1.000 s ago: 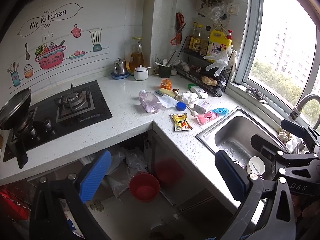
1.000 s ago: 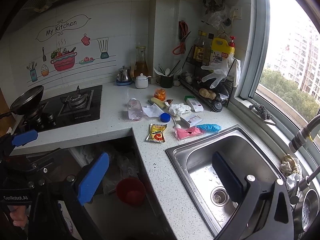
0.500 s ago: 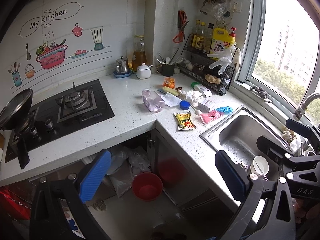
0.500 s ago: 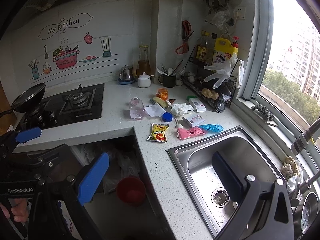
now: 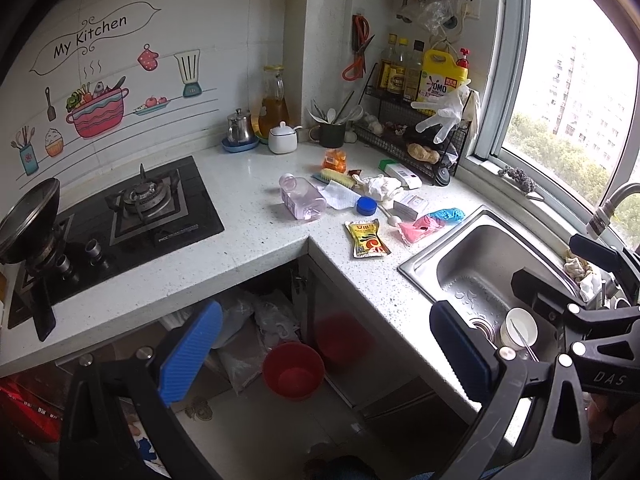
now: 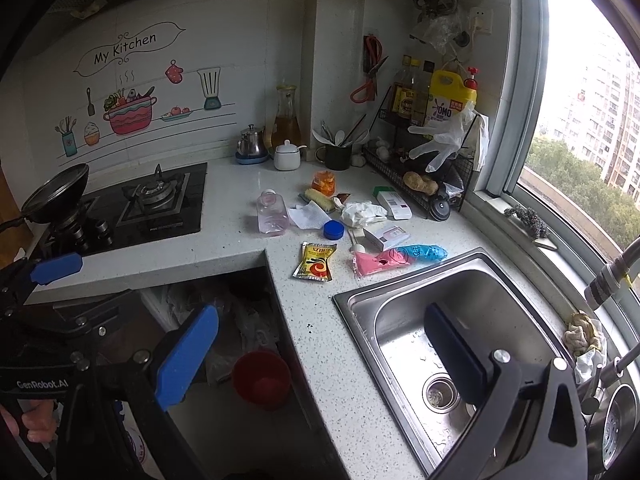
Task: Collect trash
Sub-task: 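Move both tools toward the cluttered counter beside the sink, then grasp the yellow yeast packet with the right tool while the left tool grasps the pink bottle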
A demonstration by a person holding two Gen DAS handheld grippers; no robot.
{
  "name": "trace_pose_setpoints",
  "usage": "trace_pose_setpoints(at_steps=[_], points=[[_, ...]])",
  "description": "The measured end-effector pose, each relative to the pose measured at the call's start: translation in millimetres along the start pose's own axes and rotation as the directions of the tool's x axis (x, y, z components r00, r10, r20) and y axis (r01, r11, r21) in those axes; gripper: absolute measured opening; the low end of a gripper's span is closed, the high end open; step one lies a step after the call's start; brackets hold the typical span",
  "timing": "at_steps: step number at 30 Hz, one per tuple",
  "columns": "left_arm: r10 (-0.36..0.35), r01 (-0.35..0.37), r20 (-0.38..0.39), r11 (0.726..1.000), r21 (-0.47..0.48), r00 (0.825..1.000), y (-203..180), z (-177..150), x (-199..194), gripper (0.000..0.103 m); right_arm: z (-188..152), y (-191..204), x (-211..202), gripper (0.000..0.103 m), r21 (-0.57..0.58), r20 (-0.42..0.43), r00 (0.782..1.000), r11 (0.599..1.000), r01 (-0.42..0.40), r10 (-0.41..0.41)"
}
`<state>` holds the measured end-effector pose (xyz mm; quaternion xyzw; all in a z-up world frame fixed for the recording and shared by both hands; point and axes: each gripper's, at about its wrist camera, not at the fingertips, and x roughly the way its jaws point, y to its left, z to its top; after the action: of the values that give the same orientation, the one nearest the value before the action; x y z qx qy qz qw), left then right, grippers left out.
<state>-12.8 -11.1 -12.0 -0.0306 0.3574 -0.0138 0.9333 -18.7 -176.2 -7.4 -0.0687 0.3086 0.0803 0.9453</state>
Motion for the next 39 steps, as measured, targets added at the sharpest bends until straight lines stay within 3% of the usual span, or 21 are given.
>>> trace_pose_setpoints(at_steps=[7, 13, 19, 23, 31, 39], points=[[0.005, -0.005, -0.035, 1.0, -0.003, 0.999, 6, 14, 27, 0.103, 8, -2, 24, 0.103, 0.011, -0.025, 1.0, 1.0, -0.012, 0.013], [0.035, -0.036, -0.069, 0.999, -0.009, 0.997, 24, 38, 72, 0.103, 28, -5, 68, 0.103, 0.028, -0.063, 0.997, 0.999, -0.039, 0.04], [0.048, -0.059, -0.15, 0.996, -0.065, 0.988, 64, 86, 142, 0.103, 61, -7, 137, 0.103, 0.049, -0.122, 0.992, 0.998, -0.029, 0.035], [0.013, -0.028, -0.214, 0.998, -0.064, 0.977, 77, 118, 203, 0.103, 74, -12, 189, 0.103, 0.079, -0.183, 0.983, 0.997, -0.011, 0.025], [-0.038, 0.051, -0.366, 0.998, 0.026, 0.93, 83, 137, 303, 0.103, 72, -13, 284, 0.103, 0.159, -0.386, 0.921, 0.987, 0.02, 0.044], [-0.071, 0.114, -0.486, 0.992, 0.058, 0.871, 80, 117, 354, 0.103, 53, -13, 339, 0.102, 0.177, -0.531, 0.846, 0.982, 0.062, 0.042]])
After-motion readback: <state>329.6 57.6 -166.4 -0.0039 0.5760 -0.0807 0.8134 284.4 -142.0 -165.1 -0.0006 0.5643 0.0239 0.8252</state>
